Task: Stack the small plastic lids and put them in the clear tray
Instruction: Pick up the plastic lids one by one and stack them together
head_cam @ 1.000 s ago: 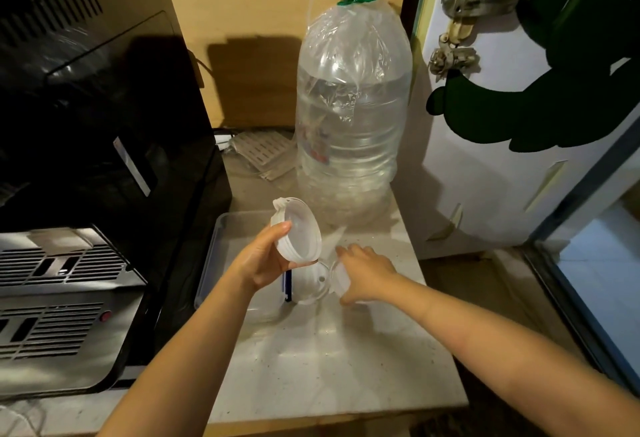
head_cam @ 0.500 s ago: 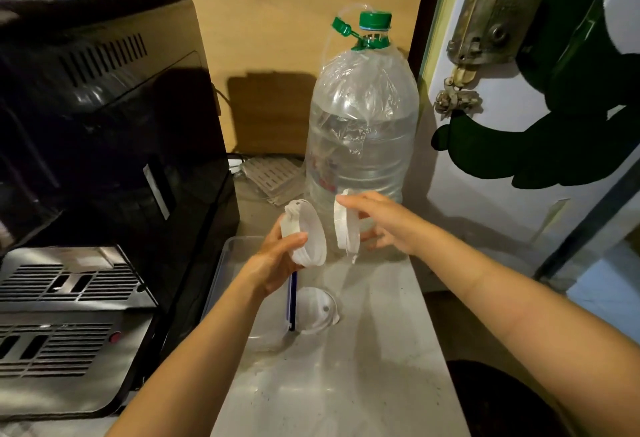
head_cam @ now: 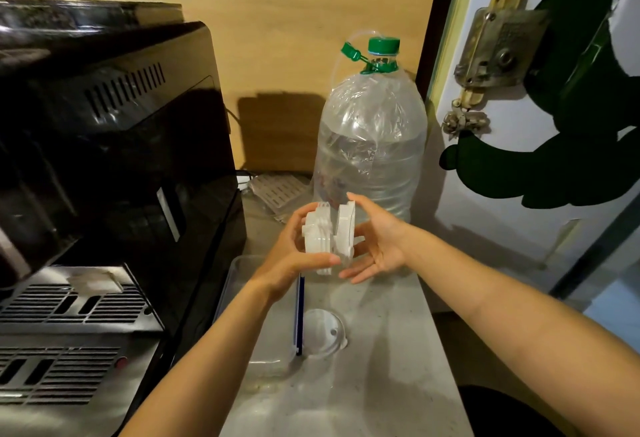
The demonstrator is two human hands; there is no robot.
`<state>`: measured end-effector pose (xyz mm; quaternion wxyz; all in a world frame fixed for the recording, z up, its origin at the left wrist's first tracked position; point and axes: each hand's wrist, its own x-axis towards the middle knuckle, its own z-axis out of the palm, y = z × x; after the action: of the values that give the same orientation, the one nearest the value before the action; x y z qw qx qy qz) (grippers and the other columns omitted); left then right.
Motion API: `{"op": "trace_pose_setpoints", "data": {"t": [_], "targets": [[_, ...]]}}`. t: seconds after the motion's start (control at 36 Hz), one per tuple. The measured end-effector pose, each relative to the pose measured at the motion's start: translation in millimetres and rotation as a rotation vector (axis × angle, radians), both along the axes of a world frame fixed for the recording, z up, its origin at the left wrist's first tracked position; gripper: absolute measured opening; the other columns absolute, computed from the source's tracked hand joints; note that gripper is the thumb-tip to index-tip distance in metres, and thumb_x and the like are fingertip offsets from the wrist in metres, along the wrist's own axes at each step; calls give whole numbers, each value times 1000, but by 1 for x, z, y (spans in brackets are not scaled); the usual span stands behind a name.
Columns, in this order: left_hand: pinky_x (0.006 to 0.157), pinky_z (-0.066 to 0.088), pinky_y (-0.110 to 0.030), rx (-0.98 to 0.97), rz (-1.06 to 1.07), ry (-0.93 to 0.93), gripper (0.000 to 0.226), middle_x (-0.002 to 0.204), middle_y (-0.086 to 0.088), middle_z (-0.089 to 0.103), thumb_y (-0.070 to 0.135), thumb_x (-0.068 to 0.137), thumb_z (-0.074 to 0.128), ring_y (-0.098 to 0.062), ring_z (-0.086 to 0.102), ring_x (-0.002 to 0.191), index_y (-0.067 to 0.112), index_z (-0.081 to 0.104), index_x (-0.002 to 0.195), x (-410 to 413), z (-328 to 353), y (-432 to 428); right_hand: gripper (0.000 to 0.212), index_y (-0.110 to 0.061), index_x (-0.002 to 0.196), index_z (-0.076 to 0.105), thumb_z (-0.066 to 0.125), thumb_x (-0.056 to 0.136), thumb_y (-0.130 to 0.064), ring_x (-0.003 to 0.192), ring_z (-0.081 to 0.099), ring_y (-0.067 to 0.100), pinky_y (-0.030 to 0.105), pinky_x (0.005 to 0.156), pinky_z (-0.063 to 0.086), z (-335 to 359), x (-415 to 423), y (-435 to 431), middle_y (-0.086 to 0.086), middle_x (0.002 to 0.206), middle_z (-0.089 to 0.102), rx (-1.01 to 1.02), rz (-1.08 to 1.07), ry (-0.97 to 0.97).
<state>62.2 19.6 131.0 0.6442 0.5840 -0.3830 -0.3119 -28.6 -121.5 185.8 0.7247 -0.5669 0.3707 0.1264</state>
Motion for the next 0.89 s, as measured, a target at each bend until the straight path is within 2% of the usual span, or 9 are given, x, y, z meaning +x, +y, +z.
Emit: {"op": "trace_pose_setpoints", "data": {"t": [0.08, 0.22, 0.31, 0.44, 0.53, 0.64, 0.75, 0.81, 0.89], "targets": [[76, 52, -20, 11, 0, -71, 81, 122, 6, 51, 26, 46, 80, -11, 55, 110, 48, 43, 114, -1, 1, -3, 76, -10, 115, 54, 33, 79, -73, 78, 65, 38, 46, 75, 52, 0, 2, 1, 20, 99, 64, -5, 29, 5], [92, 50, -32, 11, 13, -154, 84, 127, 6, 46, 29, 43, 82, -14, 48, 118, 53, 42, 112, -3, 4, -7, 84, -10, 129, 50, 29, 79, -75, 71, 67, 36, 43, 72, 53, -3, 5, 2, 18, 101, 64, -23, 67, 17], [86, 50, -25, 5, 19, -188, 84, 126, 10, 45, 31, 43, 82, -10, 47, 118, 56, 40, 111, -3, 6, -9, 86, -11, 132, 47, 27, 78, -75, 62, 69, 34, 43, 73, 53, -4, 6, 1, 19, 104, 62, -23, 93, 18], [82, 50, -18, 8, 23, -230, 86, 124, 12, 47, 32, 42, 82, -6, 48, 117, 53, 39, 114, -3, 7, -12, 87, -11, 132, 46, 21, 79, -76, 64, 69, 34, 40, 67, 56, -4, 7, -2, 19, 101, 63, -47, 119, 28], [85, 49, -19, 7, 18, -254, 85, 123, 13, 49, 32, 42, 81, -6, 48, 117, 52, 40, 114, -3, 7, -15, 86, -11, 124, 51, 18, 80, -76, 66, 68, 35, 39, 64, 56, -2, 7, -2, 19, 97, 63, -59, 123, 37], [92, 48, -27, 20, 31, -295, 86, 122, 9, 51, 31, 42, 81, -9, 50, 115, 49, 40, 115, -2, 6, -18, 79, -12, 98, 60, 17, 81, -75, 75, 63, 39, 45, 70, 51, 1, 9, 1, 19, 91, 64, -83, 111, 43], [92, 46, -26, 47, 53, -368, 90, 126, 3, 49, 34, 43, 82, -5, 49, 115, 43, 38, 121, 1, 3, -20, 79, -9, 89, 61, 16, 83, -74, 74, 62, 40, 45, 69, 50, 0, 12, 1, 20, 85, 64, -105, 118, 60], [92, 44, -25, 60, 69, -412, 89, 128, 1, 46, 37, 43, 81, -6, 47, 116, 44, 37, 121, 1, 2, -20, 79, -8, 86, 62, 17, 84, -73, 71, 62, 40, 44, 69, 50, -2, 13, 0, 20, 73, 68, -114, 124, 70], [95, 46, -33, 62, 93, -487, 84, 127, 1, 44, 40, 45, 80, -11, 46, 116, 49, 36, 116, 0, 1, -21, 77, -8, 83, 63, 18, 85, -71, 59, 65, 38, 44, 69, 52, -5, 16, -2, 16, 57, 70, -134, 143, 86]]}}
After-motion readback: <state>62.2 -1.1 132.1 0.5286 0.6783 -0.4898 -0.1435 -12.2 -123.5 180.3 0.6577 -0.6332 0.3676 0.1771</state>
